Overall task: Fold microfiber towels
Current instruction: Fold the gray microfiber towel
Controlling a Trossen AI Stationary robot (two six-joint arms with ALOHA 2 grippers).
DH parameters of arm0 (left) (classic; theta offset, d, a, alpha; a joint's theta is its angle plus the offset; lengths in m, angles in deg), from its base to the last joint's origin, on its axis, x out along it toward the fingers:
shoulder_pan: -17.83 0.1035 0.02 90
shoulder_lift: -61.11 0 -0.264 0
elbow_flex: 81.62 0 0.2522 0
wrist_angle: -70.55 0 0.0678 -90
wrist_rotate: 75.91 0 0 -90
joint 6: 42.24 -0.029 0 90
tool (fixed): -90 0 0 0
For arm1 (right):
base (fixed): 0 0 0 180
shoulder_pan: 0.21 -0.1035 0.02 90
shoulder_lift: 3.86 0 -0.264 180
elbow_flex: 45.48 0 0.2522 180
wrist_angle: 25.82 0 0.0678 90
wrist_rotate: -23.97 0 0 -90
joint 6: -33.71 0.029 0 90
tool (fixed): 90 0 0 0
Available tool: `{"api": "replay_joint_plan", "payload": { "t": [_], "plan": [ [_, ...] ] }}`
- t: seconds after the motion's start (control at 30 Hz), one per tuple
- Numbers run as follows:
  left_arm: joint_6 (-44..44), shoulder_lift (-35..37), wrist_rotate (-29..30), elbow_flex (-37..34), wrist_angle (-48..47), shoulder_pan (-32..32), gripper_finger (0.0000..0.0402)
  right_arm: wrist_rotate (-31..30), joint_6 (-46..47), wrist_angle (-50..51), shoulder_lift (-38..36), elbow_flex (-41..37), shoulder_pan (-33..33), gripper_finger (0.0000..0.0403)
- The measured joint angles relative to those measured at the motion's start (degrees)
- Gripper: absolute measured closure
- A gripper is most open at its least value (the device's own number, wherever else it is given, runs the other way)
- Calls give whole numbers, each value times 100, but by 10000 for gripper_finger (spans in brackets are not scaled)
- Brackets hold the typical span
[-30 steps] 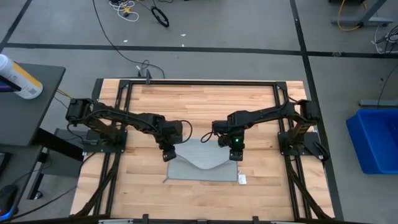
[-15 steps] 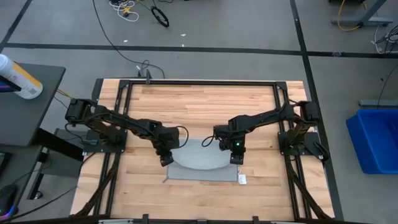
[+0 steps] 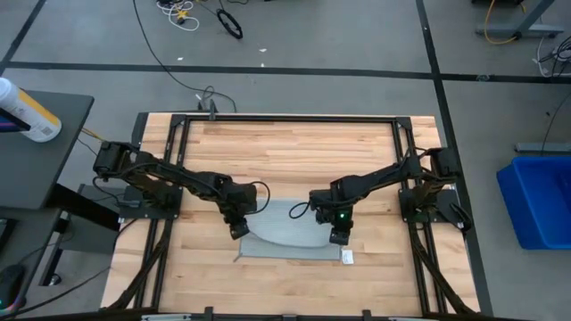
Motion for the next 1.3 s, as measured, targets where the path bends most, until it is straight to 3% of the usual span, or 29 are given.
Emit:
{"api": "replay_joint_plan", "payload": {
  "t": [0.9, 1.3],
  "plan": [
    [286, -570, 98, 2, 569, -292, 399, -146, 98, -210, 0, -7, -9, 402],
    [127, -570, -200, 2, 596, -339, 376, -60, 97, -209, 0, -7, -12, 376]
  ]
}}
